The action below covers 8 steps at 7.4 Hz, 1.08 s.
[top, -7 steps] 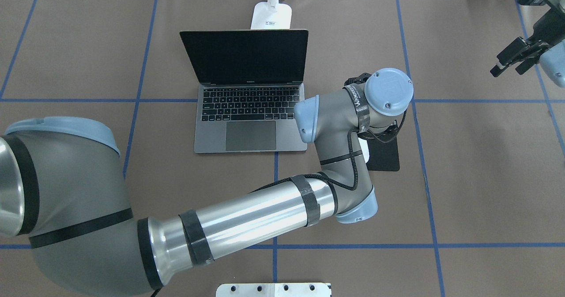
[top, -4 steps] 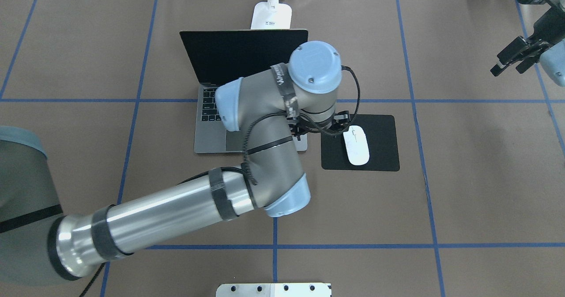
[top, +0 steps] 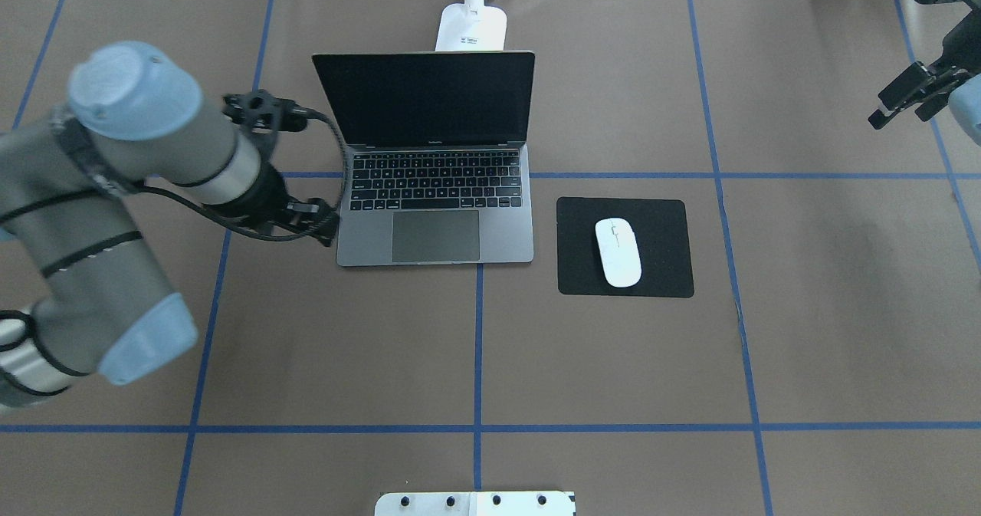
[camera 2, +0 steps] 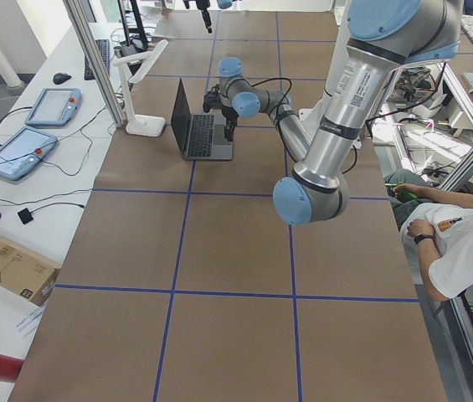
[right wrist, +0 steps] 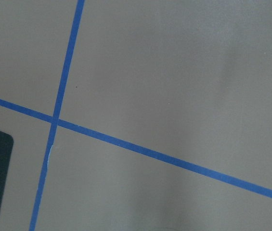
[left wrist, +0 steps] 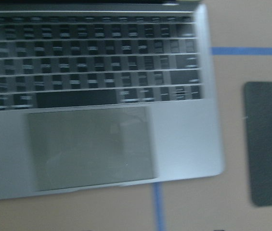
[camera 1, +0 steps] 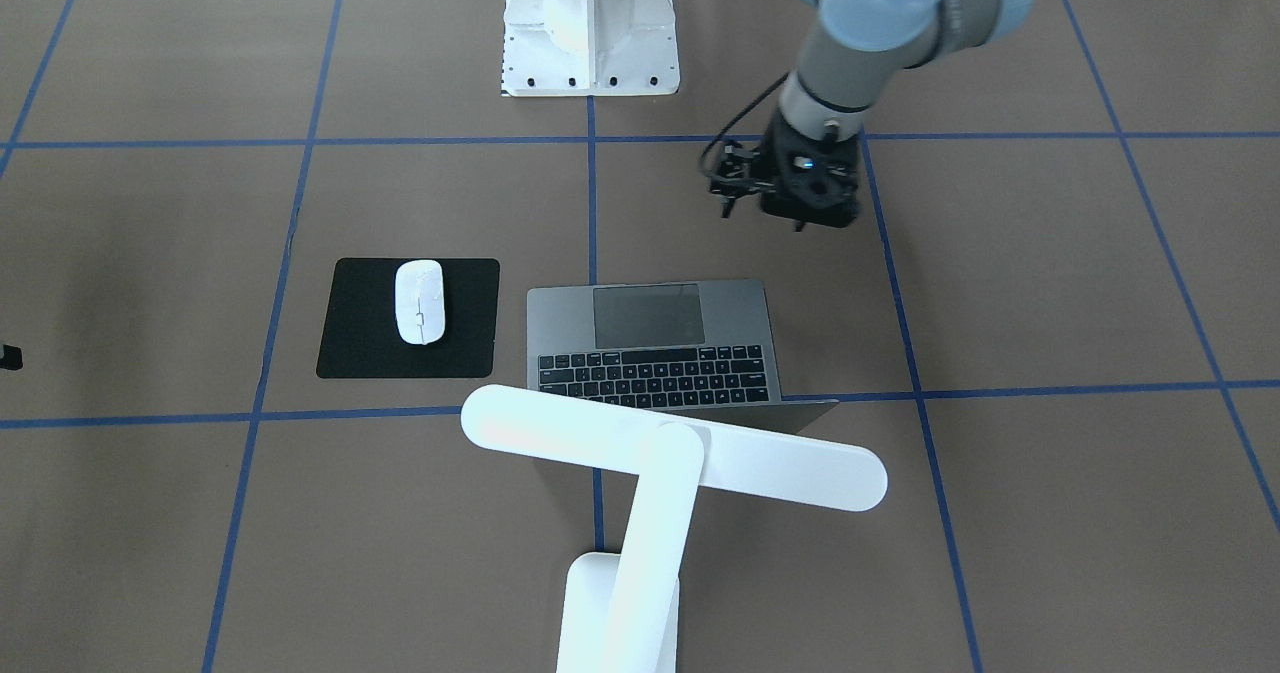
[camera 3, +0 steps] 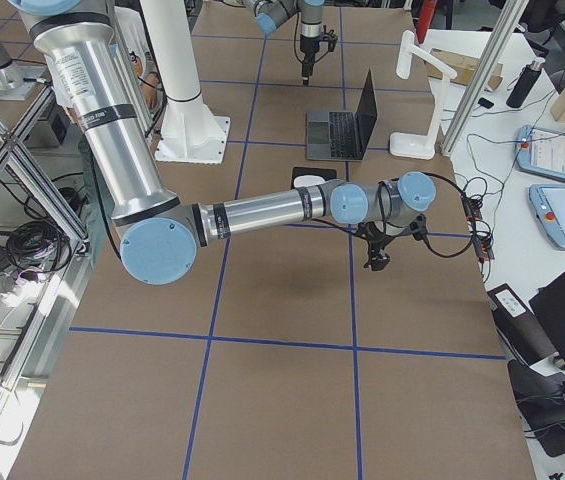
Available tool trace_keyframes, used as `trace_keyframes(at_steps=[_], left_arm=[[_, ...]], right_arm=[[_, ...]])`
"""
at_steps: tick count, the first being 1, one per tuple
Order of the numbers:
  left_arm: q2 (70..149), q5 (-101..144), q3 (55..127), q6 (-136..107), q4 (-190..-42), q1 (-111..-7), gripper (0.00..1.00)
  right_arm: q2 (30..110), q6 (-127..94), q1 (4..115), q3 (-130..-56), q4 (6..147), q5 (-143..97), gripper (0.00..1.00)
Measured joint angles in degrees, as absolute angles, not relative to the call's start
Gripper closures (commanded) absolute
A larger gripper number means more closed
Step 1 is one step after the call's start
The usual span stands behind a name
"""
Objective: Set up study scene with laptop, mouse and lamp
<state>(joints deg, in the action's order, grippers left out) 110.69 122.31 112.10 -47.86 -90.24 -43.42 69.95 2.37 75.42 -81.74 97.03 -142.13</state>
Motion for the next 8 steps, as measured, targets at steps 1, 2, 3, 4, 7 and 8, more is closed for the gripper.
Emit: trace_keyframes(at_steps=[1,2,3,4,7,8], left_arm=[[103.03,125.22,115.28,-40.20,-90.35,-48.67,0.01],[95.76,127.32,117.45,-31.84,-90.40,-54.55,0.01],[89.34,128.70,118.23,-22.31,-90.35,-61.27,0.01],[84.79,129.30,117.45,-12.89,-90.17,-68.33,0.01],[81.66,130.08,110.95,-1.11,-88.51,-80.41,0.01],[81.94,131.51,109.22,-0.54,-88.06,-81.50,0.01]], right_arm=[[70.26,2.36,75.73,-81.84,96.98,-140.76,0.00],[70.43,2.32,75.92,-81.88,96.95,-139.57,0.00],[70.62,2.30,76.25,-81.93,96.95,-138.74,0.00],[70.94,2.31,76.88,-81.97,96.95,-138.35,0.00],[72.75,2.82,82.67,-82.69,96.87,-137.88,0.00],[74.79,3.03,84.18,-84.88,96.79,-136.58,0.00]])
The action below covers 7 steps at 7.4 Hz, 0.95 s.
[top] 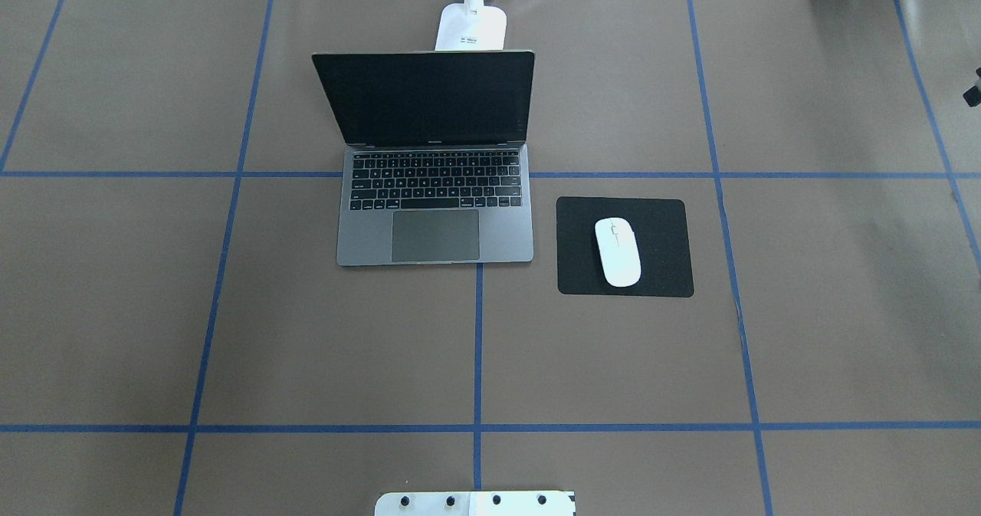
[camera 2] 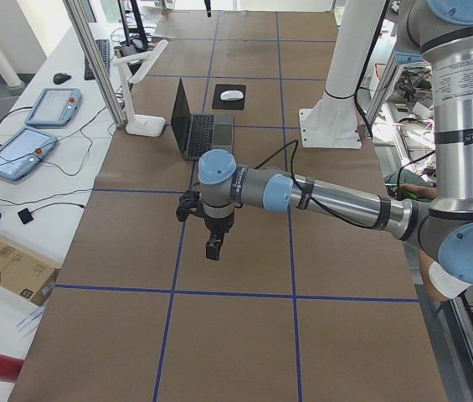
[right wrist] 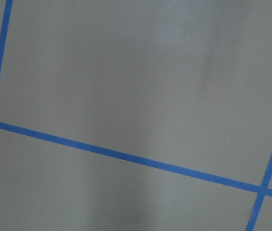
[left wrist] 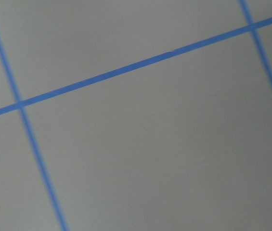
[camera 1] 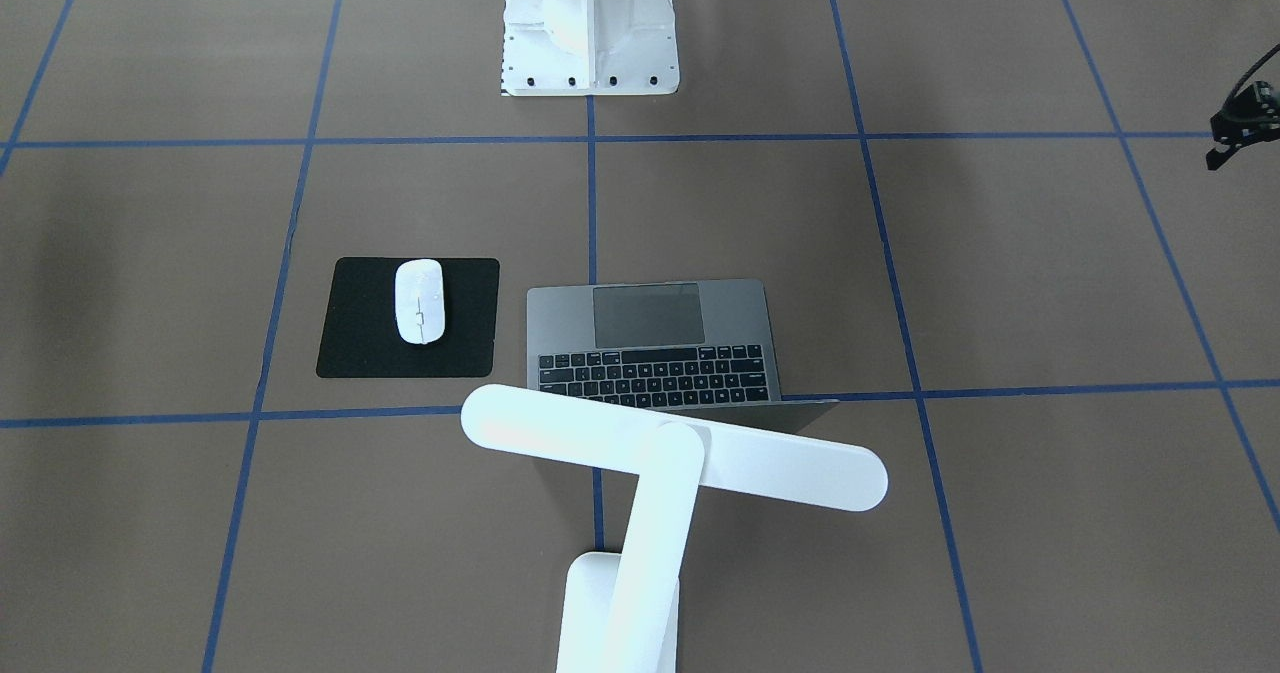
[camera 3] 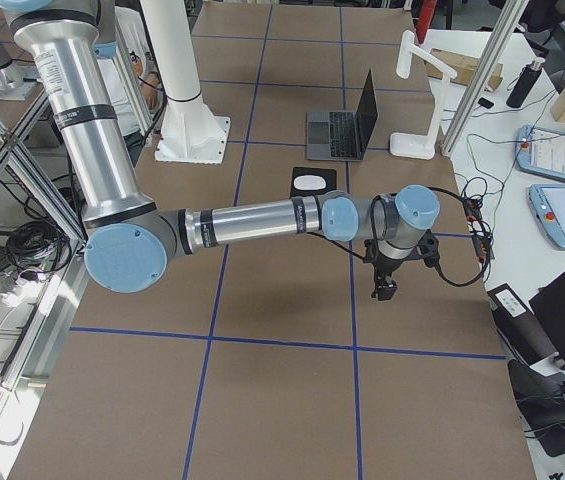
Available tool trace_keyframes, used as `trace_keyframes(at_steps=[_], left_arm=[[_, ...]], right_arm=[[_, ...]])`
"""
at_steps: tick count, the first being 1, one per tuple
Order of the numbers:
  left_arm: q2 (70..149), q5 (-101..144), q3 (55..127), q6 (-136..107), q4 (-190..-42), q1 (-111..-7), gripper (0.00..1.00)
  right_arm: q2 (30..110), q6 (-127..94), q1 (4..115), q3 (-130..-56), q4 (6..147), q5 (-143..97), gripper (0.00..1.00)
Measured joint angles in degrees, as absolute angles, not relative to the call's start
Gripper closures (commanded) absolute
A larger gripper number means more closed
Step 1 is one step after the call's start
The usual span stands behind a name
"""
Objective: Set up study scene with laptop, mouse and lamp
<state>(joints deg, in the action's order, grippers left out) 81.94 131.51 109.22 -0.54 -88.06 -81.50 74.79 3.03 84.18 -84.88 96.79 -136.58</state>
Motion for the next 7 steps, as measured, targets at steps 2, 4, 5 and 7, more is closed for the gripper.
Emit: trace_keyframes(at_steps=[2,4,5,7], left_arm=[[82.51,134.42,106.98,-0.26,-87.58,-82.22,0.01],[82.58,135.08,106.62,-0.26,-87.47,-82.36,0.01],[82.54,135.14,106.68,-0.26,-87.46,-82.43,0.01],[82.36,135.22,106.85,-0.48,-87.47,-82.50,0.01]], right_arm=[[81.06,2.67,85.00,-92.89,96.74,-133.17,0.00],[83.51,2.39,85.06,-95.39,96.78,-132.58,0.00],[83.85,2.33,85.07,-95.61,96.79,-132.57,0.00],[84.02,2.23,85.08,-95.75,96.83,-132.77,0.00]])
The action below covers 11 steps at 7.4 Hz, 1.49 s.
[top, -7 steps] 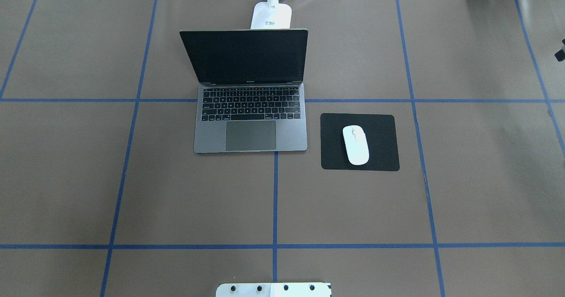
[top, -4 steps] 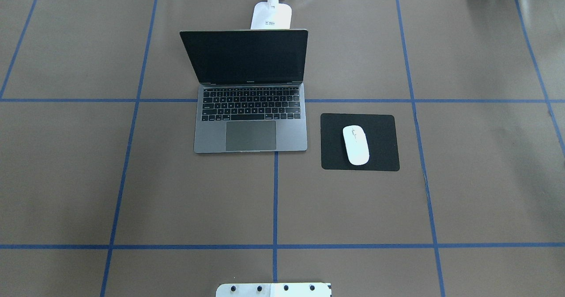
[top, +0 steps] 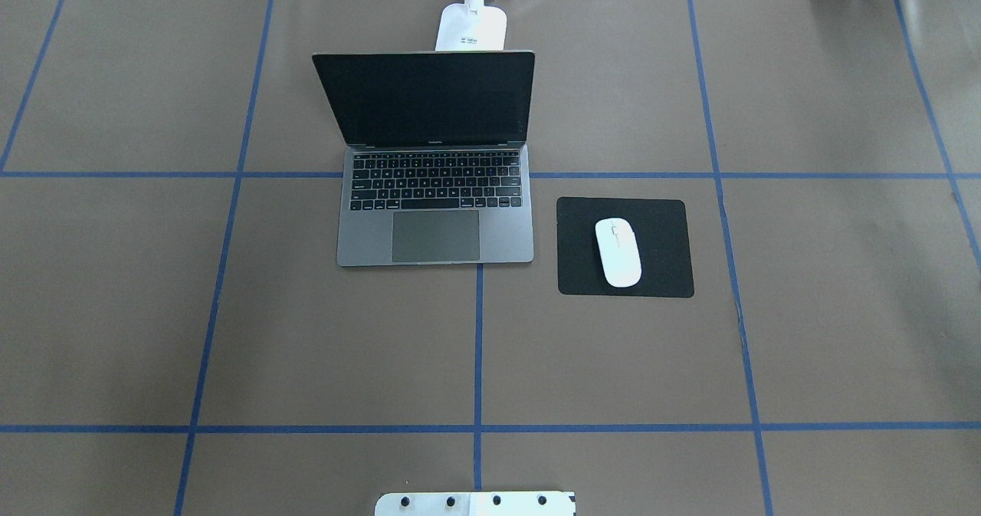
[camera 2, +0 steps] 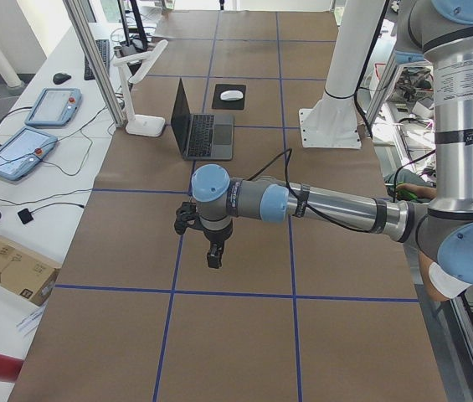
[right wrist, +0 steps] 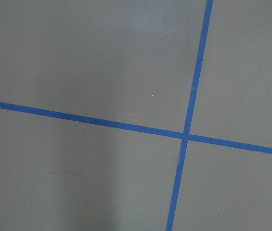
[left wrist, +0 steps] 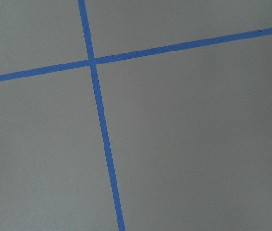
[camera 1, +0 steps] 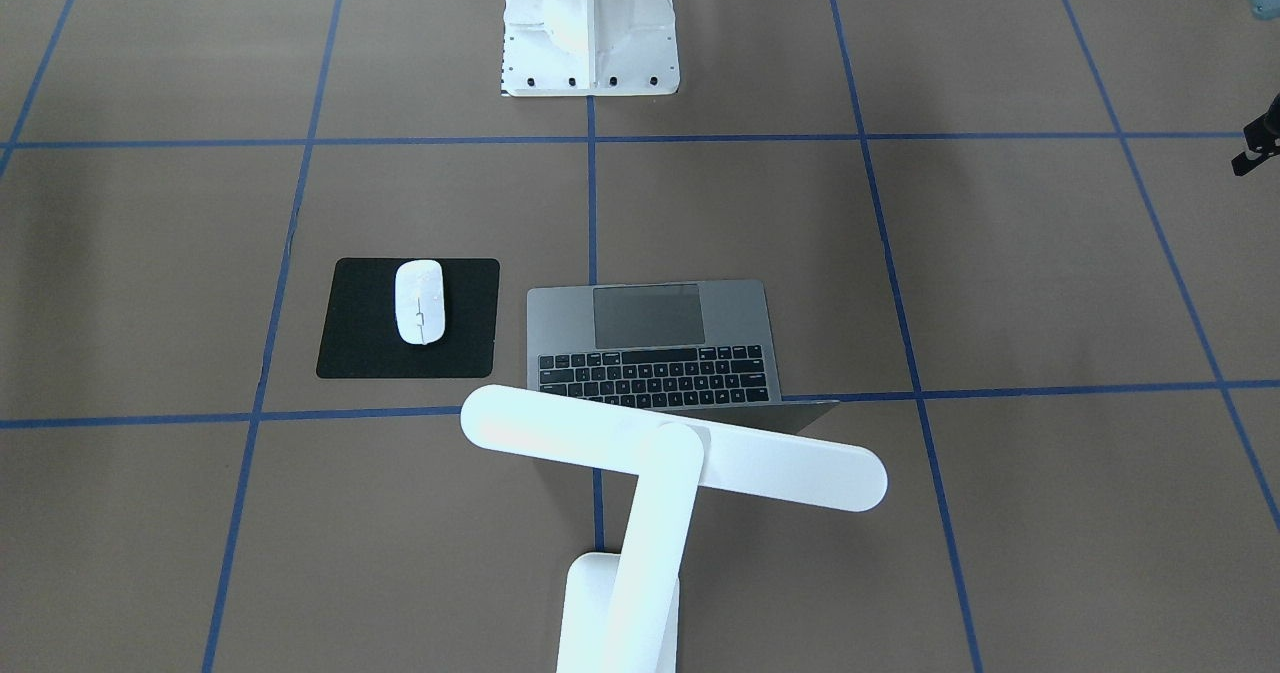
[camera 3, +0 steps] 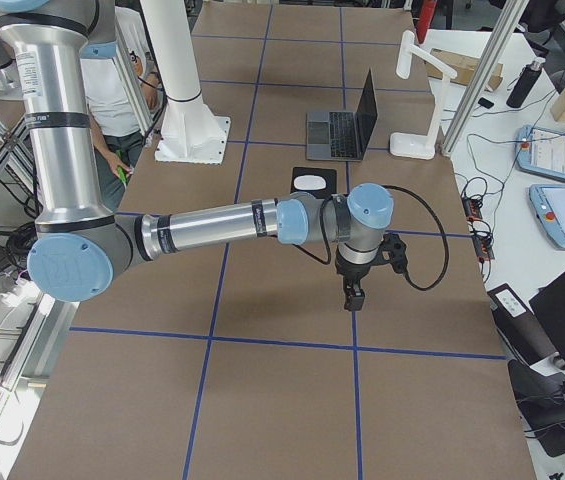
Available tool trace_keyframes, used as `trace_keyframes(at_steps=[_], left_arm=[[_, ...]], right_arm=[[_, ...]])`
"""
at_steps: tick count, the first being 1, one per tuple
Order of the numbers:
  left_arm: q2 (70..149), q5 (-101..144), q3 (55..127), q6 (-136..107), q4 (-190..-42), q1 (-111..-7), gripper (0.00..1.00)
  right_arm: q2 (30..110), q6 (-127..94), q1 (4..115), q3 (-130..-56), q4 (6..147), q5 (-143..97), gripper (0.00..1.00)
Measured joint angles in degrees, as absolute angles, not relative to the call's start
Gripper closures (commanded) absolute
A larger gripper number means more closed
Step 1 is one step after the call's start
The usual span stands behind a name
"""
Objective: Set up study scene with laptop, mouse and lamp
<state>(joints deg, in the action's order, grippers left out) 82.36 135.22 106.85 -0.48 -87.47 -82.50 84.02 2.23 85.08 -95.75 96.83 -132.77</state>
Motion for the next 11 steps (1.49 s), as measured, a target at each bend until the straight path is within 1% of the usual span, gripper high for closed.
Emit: trace_keyframes(at_steps=[11], left_arm=[[81.54,135.46,108.18,-0.80,-88.26,-82.55,0.00]], right_arm=[[84.11,2.57,84.82,-95.00,96.77,-133.18,0.00]])
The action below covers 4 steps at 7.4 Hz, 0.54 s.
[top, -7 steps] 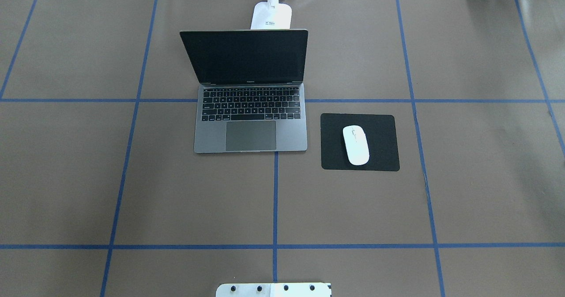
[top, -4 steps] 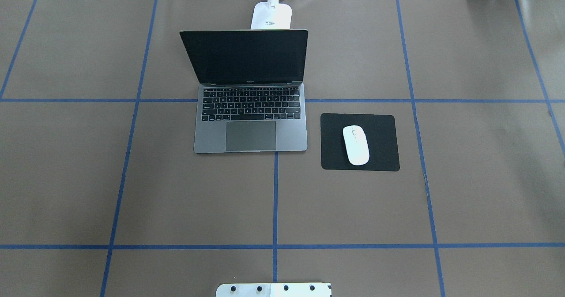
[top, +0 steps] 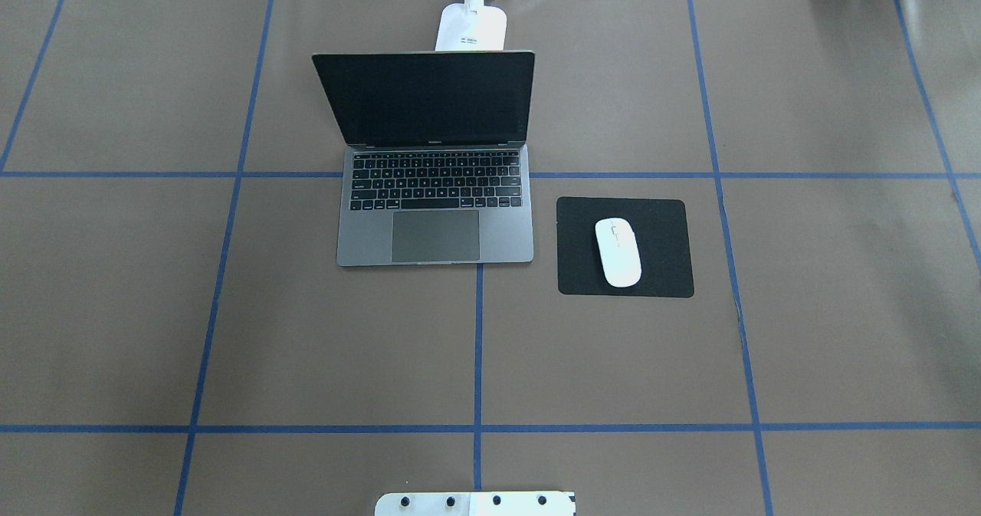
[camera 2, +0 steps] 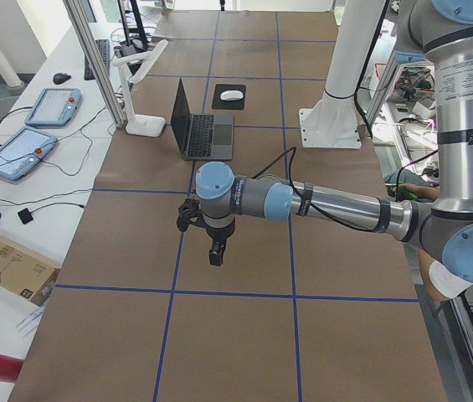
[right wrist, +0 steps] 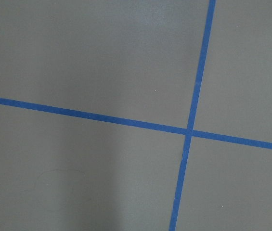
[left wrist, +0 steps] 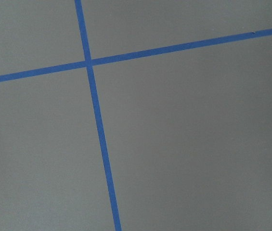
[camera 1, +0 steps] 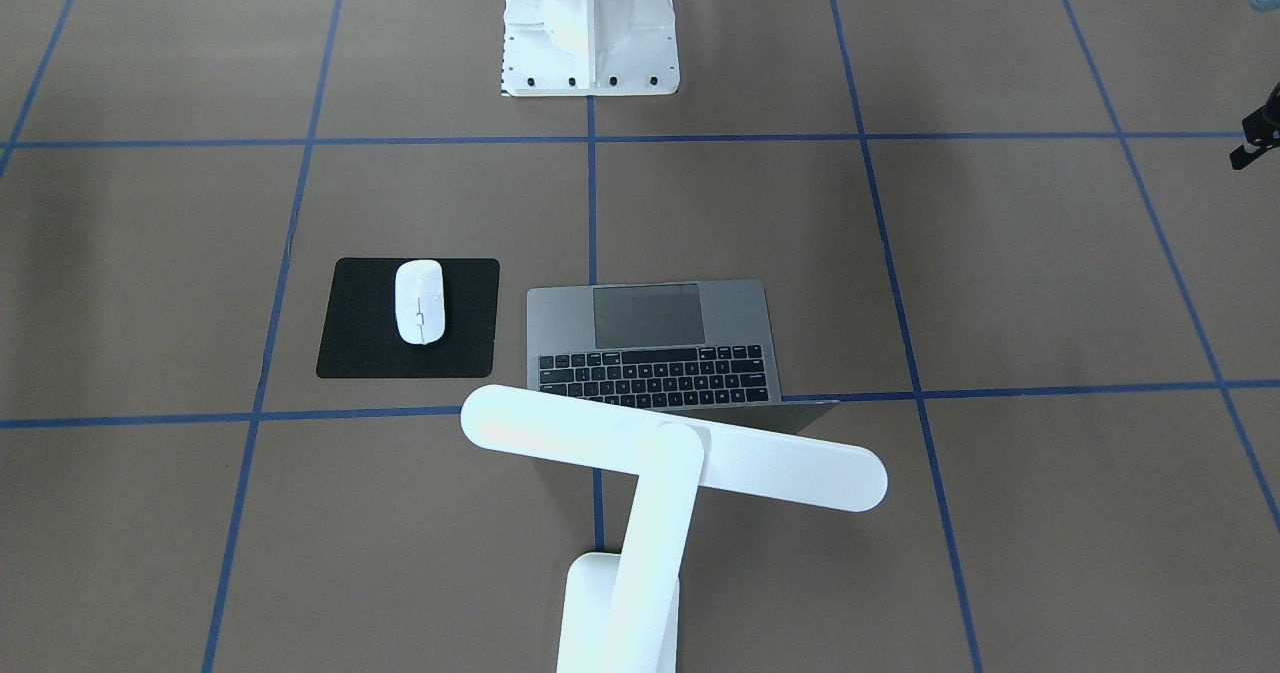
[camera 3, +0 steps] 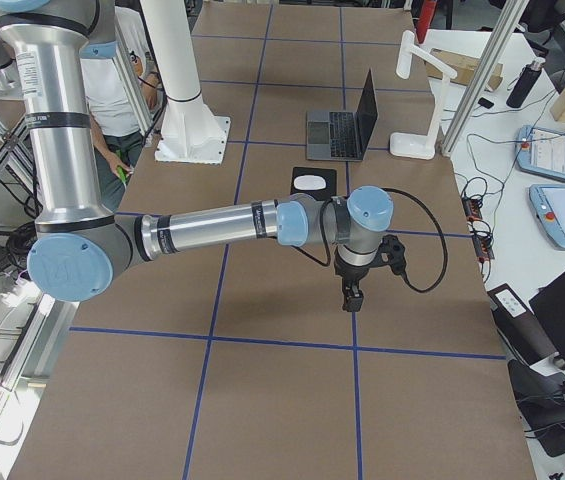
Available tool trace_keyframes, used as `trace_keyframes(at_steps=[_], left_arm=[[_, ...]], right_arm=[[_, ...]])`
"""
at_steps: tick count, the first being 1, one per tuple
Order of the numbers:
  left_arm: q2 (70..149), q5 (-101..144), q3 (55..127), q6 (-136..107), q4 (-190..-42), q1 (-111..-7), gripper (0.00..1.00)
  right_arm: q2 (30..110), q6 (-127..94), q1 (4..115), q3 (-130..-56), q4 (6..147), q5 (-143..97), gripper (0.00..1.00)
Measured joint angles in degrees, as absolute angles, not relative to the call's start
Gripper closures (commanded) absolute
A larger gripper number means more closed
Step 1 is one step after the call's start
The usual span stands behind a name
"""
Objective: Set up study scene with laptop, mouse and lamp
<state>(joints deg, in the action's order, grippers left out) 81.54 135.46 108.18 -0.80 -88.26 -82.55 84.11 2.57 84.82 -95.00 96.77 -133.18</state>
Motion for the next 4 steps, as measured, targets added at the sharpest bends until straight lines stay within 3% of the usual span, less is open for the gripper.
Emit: trace_keyframes(at_steps=[4], left_arm=[[81.92,135.51,108.04,-0.81,-88.50,-82.48,0.00]], right_arm=[[84.11,2.93,84.19,-94.24,96.83,-133.26,0.00]])
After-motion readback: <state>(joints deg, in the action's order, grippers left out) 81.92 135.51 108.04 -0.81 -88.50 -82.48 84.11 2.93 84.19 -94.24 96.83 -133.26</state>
